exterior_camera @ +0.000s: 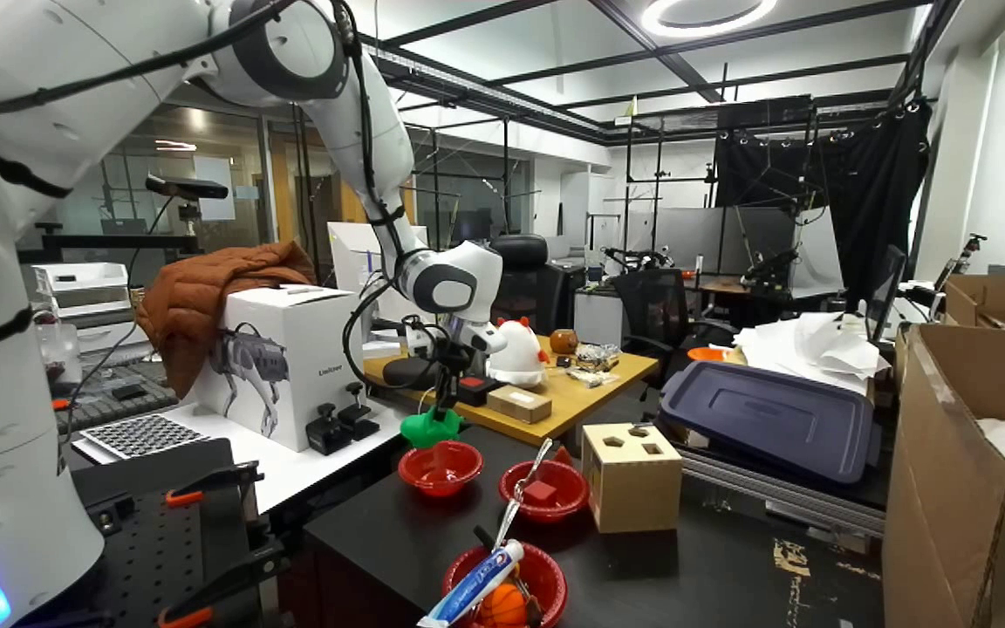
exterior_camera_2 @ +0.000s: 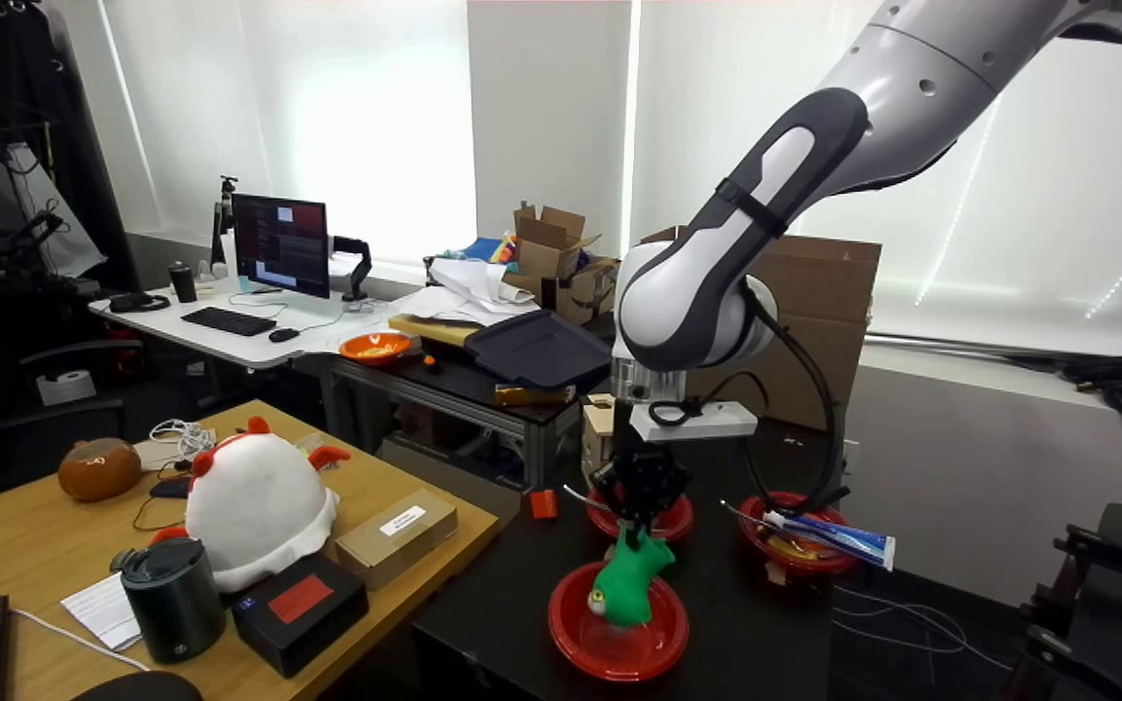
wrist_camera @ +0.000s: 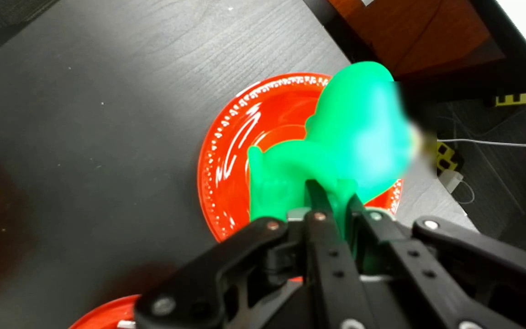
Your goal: Move the empty red bowl forwards, place the green plush toy inside the bowl
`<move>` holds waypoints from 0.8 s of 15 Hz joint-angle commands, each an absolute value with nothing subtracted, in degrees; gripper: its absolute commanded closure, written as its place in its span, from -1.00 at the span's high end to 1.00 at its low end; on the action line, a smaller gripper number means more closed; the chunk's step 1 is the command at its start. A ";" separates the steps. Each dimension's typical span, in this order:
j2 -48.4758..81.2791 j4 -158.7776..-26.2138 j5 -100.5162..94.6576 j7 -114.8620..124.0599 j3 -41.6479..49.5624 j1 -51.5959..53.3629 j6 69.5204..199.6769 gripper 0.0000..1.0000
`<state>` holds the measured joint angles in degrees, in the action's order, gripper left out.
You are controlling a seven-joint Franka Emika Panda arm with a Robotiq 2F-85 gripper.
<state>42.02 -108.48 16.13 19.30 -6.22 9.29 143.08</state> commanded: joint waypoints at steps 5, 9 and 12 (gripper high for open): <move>46.86 -105.43 16.91 19.75 -6.40 9.76 146.68 -0.95; 49.94 -103.58 17.07 20.11 -6.64 10.15 148.43 -0.95; 51.34 -102.68 17.00 20.13 -6.90 10.45 149.84 -0.95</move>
